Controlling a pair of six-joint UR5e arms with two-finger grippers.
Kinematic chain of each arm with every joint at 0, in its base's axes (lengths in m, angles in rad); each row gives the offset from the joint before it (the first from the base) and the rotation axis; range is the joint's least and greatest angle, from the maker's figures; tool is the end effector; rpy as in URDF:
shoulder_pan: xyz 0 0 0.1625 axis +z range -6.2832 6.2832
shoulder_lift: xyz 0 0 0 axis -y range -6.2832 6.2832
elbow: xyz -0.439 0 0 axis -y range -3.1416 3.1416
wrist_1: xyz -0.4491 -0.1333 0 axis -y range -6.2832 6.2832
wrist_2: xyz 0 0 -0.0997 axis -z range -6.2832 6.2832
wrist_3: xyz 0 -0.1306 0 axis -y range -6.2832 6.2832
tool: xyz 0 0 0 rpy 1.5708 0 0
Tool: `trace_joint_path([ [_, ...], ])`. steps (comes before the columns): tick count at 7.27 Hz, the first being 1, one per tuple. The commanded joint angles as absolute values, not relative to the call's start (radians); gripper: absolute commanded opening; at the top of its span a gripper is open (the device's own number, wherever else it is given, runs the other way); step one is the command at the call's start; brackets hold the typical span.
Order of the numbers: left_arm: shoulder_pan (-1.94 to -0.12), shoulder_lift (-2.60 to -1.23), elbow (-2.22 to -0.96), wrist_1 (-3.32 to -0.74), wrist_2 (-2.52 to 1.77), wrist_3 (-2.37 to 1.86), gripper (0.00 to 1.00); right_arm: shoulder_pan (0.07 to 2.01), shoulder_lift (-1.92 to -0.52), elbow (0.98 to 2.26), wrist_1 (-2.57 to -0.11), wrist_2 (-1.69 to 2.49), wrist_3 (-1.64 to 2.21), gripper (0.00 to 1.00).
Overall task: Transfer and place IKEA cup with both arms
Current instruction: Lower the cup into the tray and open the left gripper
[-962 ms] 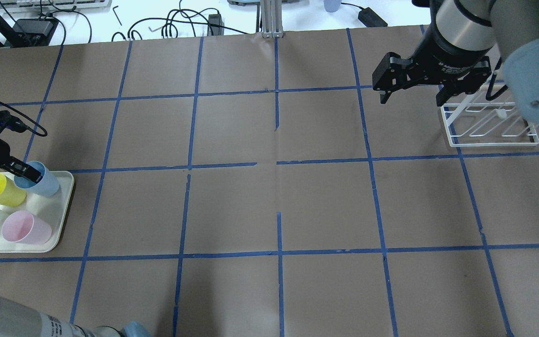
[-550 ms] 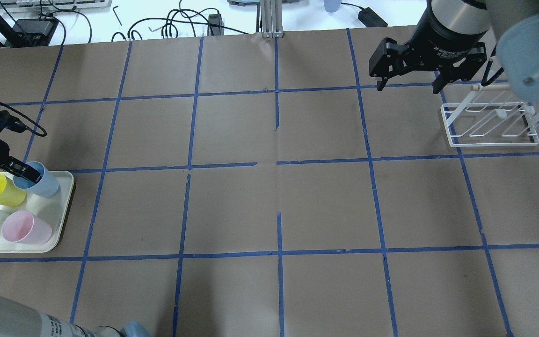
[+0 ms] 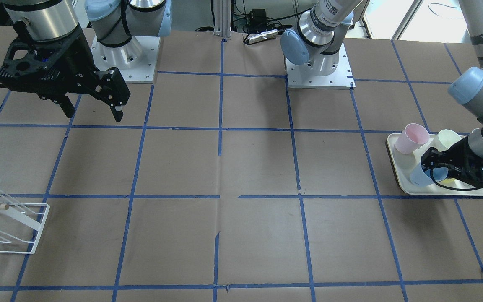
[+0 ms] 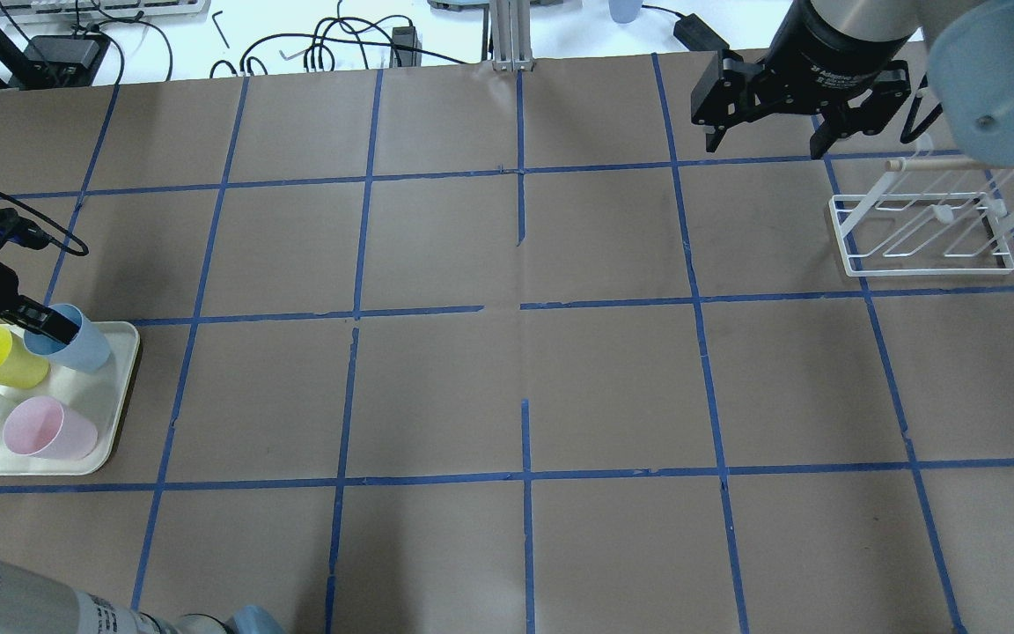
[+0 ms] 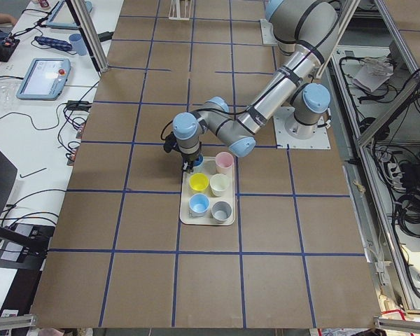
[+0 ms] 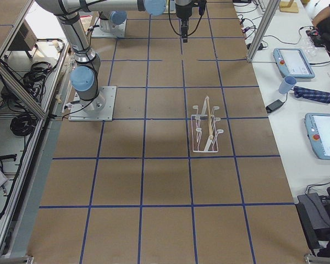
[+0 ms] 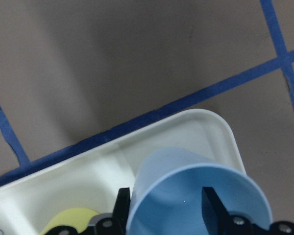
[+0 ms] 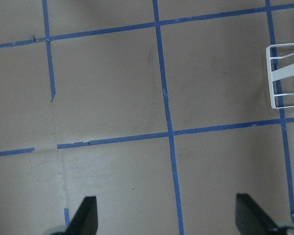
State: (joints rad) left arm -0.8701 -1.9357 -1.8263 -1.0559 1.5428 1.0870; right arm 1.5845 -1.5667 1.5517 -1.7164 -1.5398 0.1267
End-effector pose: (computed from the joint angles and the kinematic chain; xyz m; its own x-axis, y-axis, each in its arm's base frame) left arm 0.2870 -0.5526 0.1712 -0.9221 0.3721 0.1062 0.3765 0.9261 0.0243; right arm 0.1451 -0.5682 0.4953 -0.9931 0.1062 -0.0506 0.1129 0.9815 -0.1548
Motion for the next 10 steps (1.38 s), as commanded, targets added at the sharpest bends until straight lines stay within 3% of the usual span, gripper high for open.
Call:
trace_joint_path([
  [1,-0.87,-1.936,-1.827,-1.077,1.542,1.085,0.84,1.585,-1.566,1.552,-1.715,-1.54,0.127,1.0],
  [8,-0.833,-1.924,-1.761,-1.195,1.546,1.103,0.85,1.586,-1.571,1.548,-1.67,-1.517,0.115,1.0],
  [9,-0.806,-1.931,-1.761,-1.196,1.545,1.104,0.92,1.586,-1.571,1.548,-1.671,-1.517,0.115,1.0],
  [10,-0.81,-1.925,-1.761,-1.203,1.543,1.101,0.92,1.586,-1.571,1.548,-1.671,-1.517,0.115,1.0],
])
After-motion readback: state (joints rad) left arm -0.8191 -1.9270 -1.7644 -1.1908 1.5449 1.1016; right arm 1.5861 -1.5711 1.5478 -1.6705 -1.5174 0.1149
